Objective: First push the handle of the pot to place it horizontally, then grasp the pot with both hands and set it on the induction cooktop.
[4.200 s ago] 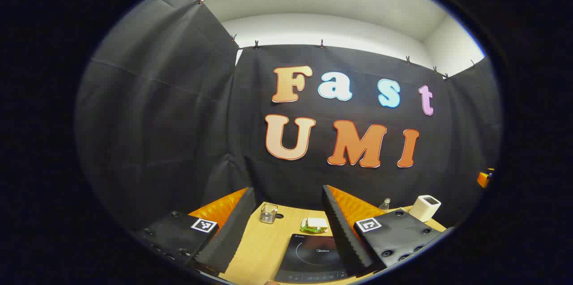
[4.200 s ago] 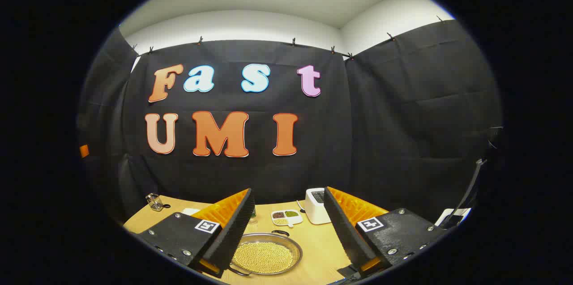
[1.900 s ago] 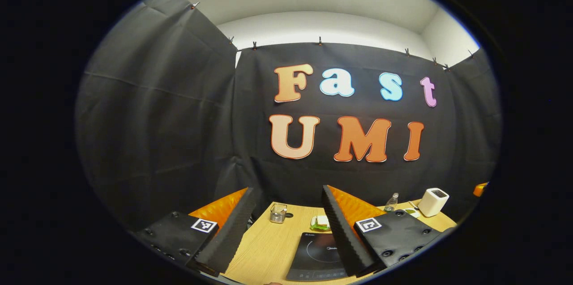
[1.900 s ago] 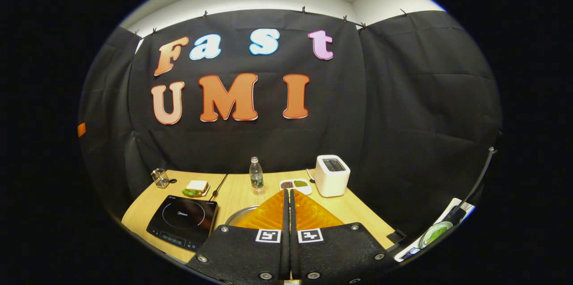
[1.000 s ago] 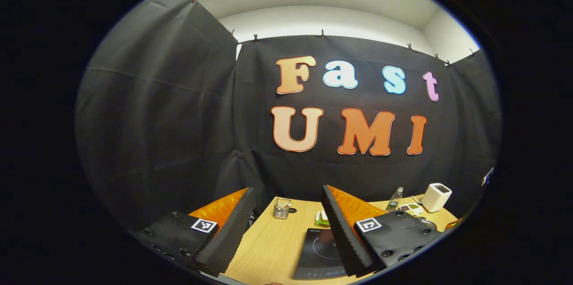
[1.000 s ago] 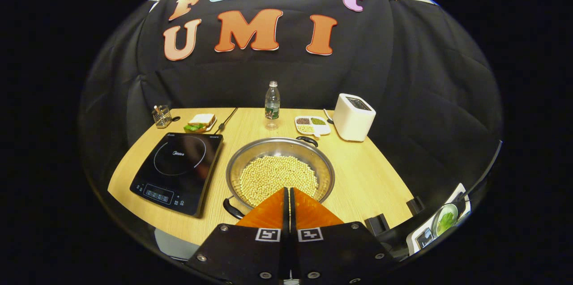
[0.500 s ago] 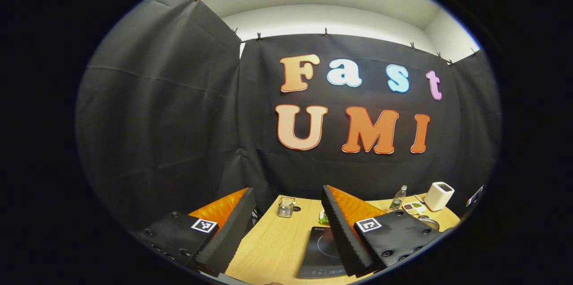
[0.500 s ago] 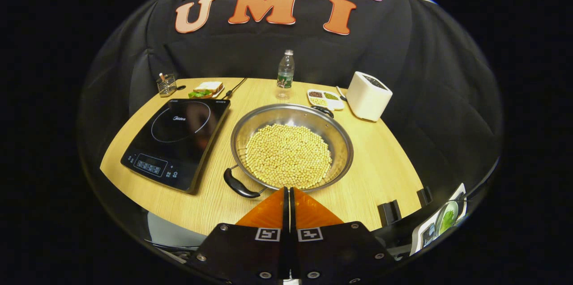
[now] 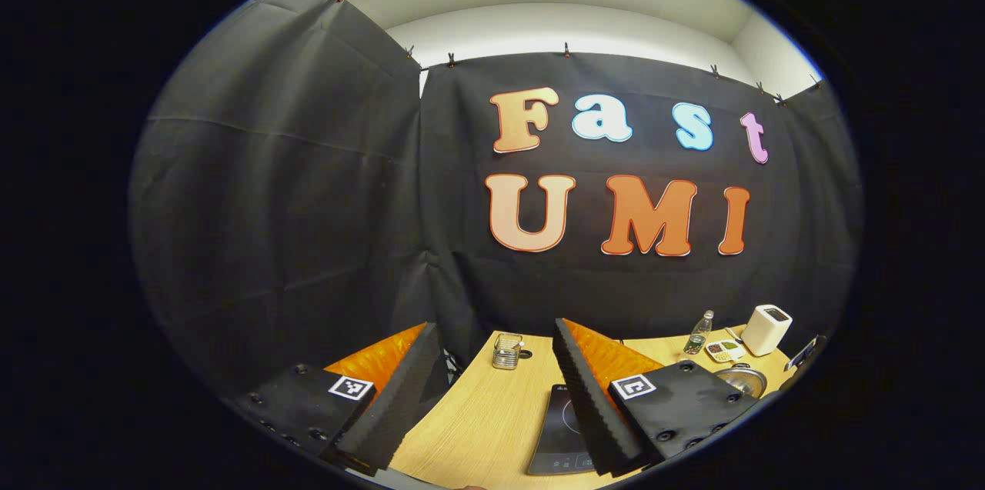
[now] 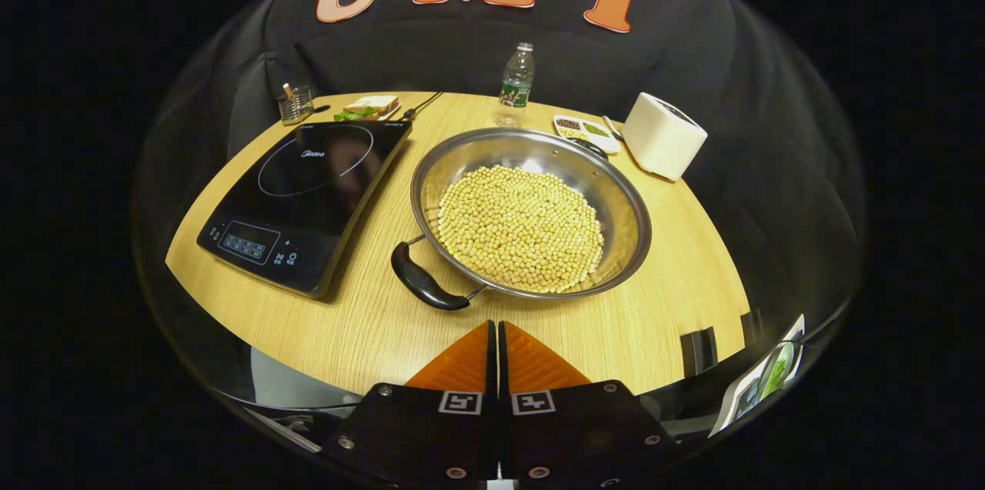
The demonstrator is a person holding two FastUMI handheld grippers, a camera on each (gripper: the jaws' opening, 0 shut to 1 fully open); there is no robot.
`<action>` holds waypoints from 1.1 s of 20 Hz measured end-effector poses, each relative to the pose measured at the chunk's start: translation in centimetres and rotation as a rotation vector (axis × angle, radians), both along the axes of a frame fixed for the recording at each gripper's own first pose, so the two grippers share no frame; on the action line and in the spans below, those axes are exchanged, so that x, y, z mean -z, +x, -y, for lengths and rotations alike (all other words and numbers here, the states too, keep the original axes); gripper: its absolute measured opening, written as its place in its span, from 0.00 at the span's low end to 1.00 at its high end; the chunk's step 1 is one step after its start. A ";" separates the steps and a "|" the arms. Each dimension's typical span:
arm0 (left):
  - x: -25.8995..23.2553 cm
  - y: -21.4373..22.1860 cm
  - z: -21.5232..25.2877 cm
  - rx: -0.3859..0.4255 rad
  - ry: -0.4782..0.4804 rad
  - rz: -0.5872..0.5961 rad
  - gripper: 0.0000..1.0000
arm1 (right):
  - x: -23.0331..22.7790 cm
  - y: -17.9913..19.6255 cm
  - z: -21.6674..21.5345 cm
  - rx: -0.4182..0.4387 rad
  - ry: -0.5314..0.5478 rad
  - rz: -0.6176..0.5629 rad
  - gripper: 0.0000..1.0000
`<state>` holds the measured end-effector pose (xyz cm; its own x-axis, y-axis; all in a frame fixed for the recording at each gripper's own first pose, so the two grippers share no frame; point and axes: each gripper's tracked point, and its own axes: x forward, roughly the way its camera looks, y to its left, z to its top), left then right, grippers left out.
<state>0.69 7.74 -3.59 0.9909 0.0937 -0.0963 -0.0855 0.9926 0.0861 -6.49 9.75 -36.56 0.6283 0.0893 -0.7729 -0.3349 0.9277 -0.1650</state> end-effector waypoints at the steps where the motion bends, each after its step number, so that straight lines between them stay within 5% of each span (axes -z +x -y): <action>1: 0.1 0.0 -0.3 -0.007 0.004 -0.005 0.97 | 0.5 0.1 -0.2 -0.005 -0.004 -0.007 0.00; 22: 2.2 1.2 -3.4 -0.064 -0.004 -0.021 0.97 | 1.9 2.5 -5.0 -0.090 -0.032 0.007 0.00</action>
<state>1.86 11.16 -5.78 0.9807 0.1560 -0.1179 -0.1466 0.9856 0.0847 -3.96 14.75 -38.44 0.6245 0.1208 -0.7717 -0.4150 0.8883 -0.1967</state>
